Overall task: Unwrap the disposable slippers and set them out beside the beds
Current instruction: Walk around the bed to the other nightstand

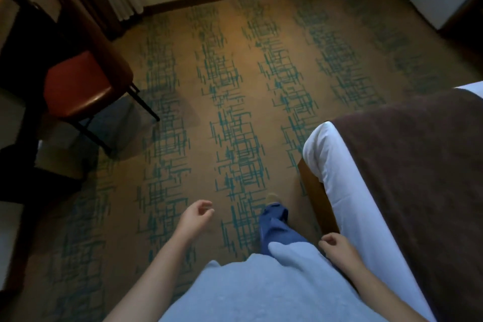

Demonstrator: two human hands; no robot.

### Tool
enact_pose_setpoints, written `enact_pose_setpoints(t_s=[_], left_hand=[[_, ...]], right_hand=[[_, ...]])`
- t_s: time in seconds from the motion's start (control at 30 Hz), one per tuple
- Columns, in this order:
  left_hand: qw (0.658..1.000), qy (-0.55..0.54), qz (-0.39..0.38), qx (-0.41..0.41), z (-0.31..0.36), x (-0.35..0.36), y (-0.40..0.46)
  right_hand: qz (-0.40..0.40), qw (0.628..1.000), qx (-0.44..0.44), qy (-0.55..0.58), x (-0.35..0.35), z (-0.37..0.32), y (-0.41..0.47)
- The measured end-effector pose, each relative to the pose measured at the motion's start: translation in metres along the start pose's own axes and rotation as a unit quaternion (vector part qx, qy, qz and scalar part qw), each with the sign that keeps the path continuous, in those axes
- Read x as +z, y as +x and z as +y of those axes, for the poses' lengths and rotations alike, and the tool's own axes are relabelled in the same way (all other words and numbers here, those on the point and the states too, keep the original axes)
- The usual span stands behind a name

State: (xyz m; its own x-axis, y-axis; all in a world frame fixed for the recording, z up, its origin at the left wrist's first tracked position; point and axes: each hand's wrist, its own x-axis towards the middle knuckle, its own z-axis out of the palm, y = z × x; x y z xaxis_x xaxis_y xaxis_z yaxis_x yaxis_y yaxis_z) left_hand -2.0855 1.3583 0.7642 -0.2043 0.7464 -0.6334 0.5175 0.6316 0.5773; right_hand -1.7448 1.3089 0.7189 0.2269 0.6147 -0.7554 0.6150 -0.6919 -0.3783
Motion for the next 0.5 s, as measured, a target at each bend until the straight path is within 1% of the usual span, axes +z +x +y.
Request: enact_pose_setpoints(t_s=[0.07,0.17,0.27,0.4,0.5], left_hand=[[1.000,0.004,-0.014,-0.010,0.020,-0.001,0.032],[0.999,0.027,-0.025,-0.026,0.054,-0.012,0.076],[0.999,0.016,-0.003,-0.031,0.086,-0.027,0.123],[0.999,-0.013,0.012,-0.045,0.133,-0.037,0.183],[0.999,-0.015,-0.001,-0.039,0.173,-0.034,0.230]], right_hand=[[0.015,1.000,-0.009,0.012,-0.028,-0.042,0.039],[0.035,0.998,-0.050,0.003,-0.075,-0.115,0.090],[0.039,0.996,-0.082,-0.005,-0.115,-0.186,0.133],[0.049,0.995,-0.084,0.024,-0.155,-0.255,0.181],[0.049,0.996,-0.065,0.037,-0.176,-0.285,0.216]])
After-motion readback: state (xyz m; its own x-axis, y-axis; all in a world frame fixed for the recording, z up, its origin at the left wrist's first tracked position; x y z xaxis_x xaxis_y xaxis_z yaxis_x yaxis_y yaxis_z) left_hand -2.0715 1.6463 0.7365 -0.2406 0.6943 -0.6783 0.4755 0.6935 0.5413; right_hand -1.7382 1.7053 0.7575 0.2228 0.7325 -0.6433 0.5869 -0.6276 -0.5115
